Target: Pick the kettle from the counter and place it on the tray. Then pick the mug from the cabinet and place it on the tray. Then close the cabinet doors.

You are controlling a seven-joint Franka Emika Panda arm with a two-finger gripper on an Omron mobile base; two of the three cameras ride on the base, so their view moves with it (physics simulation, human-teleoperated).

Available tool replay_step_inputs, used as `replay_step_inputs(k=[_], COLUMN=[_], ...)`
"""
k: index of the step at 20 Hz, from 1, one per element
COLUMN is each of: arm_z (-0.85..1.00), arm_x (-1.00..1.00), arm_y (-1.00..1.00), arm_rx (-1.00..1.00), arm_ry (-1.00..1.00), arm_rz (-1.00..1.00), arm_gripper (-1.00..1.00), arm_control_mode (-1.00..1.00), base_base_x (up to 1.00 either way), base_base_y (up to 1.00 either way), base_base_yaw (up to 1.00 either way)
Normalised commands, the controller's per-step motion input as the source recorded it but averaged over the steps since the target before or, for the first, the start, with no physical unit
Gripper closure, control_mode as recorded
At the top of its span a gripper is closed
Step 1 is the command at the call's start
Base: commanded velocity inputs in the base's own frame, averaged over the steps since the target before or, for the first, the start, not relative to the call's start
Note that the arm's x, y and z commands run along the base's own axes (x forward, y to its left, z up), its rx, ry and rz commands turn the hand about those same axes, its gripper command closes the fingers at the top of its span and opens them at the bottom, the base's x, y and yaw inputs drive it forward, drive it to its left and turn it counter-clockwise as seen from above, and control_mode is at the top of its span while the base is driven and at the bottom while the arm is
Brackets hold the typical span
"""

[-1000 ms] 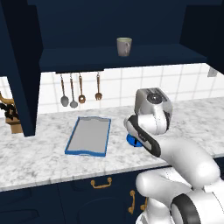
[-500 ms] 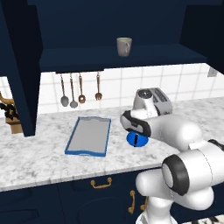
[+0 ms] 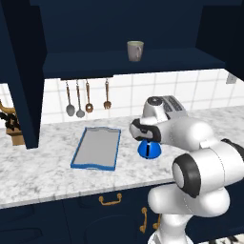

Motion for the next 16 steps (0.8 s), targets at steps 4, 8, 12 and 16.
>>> replay_step_inputs(k=[4, 8, 12, 16], arm_z=[0.0, 0.23, 0.5, 0.29], arm_x=[-0.05, -0.49, -0.39, -0.1], arm_y=[0.0, 0.04, 0.08, 0.31], arm_rx=[0.0, 0.0, 0.0, 0.0], arm_ry=[0.0, -0.09, -0.2, -0.19], arm_rz=[0.0, 0.04, 0.01, 0.03], arm_gripper=[1.0, 1.0, 1.0, 1.0], arm_control_mode=[-1.0, -1.0, -1.0, -1.0], base_base_x=[0.0, 0.0, 0.0, 0.0], base_base_y=[0.0, 0.0, 0.0, 0.0], base_base_yaw=[0.0, 0.0, 0.0, 0.0])
